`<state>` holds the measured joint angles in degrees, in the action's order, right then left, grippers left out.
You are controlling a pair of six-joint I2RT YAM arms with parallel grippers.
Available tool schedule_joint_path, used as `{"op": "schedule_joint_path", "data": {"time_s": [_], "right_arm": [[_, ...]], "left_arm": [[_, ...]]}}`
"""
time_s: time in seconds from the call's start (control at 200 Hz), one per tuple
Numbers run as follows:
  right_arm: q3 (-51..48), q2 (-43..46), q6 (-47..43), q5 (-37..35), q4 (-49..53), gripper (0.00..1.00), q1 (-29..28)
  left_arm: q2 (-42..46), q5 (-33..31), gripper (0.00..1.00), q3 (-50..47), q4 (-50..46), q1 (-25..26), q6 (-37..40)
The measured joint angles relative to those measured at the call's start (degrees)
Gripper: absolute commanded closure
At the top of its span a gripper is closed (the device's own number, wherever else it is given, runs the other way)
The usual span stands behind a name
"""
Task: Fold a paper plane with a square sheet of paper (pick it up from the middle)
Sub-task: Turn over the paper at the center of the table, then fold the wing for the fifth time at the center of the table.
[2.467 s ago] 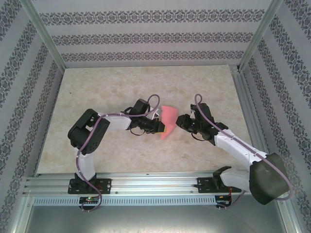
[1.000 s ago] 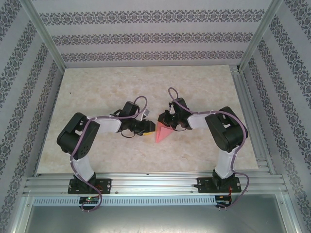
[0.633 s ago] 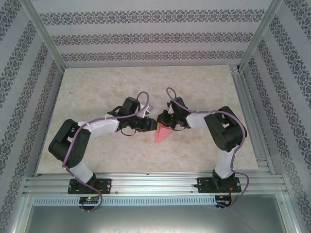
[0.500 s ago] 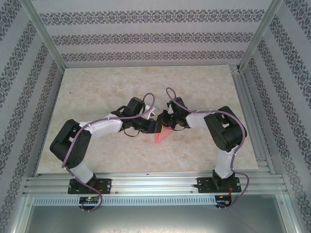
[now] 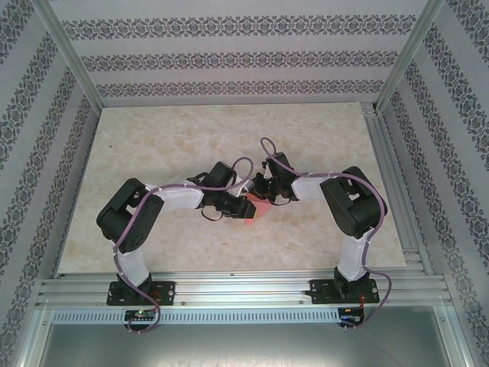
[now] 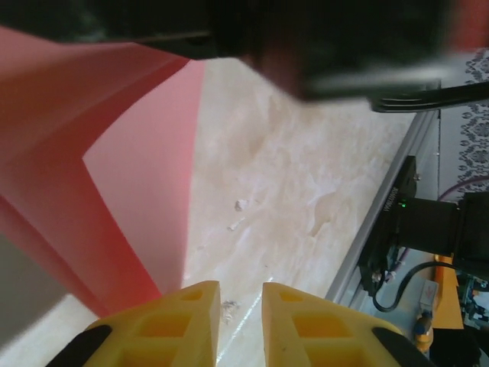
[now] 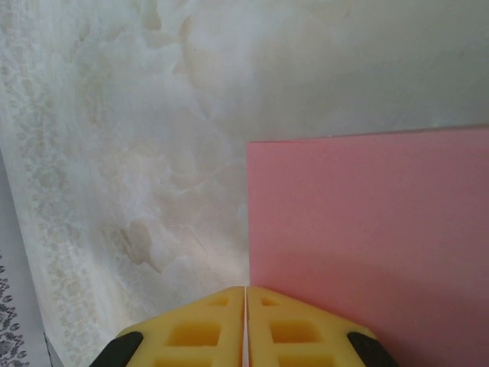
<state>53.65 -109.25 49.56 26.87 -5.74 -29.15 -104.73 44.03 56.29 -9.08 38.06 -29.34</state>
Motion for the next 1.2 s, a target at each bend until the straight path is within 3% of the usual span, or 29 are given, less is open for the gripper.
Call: {"op": "schedule_joint_path", "data": {"time_s": [0.39,0.609,0.674,0.919,1.199], "right_arm": [[2.1,0.0,-1.4,0.0,3.5,0.83,0.0],[2.6,6.3,-4.2,-3.4,10.4,0.72,0.0],[2.2,10.0,-4.7,-5.2,12.7,0.64,0.3],[-6.9,23.6,-5.3,-11.5,14.7,0.51,0.4],[-14.7,25.0,-3.6,-13.2,16.2,0.52,0.8]], "left_arm": [[-1.0,-7.0,0.82,-3.6,4.6,-0.2,-1.0],[-1.6,-5.6,0.83,-6.3,9.7,-1.5,-3.1],[-1.9,-5.1,0.83,-6.5,10.9,-1.7,-3.8],[-2.6,-2.8,0.83,-6.7,12.5,-2.6,-6.2],[-2.9,-2.0,0.83,-6.8,12.9,-2.8,-7.2]]}}
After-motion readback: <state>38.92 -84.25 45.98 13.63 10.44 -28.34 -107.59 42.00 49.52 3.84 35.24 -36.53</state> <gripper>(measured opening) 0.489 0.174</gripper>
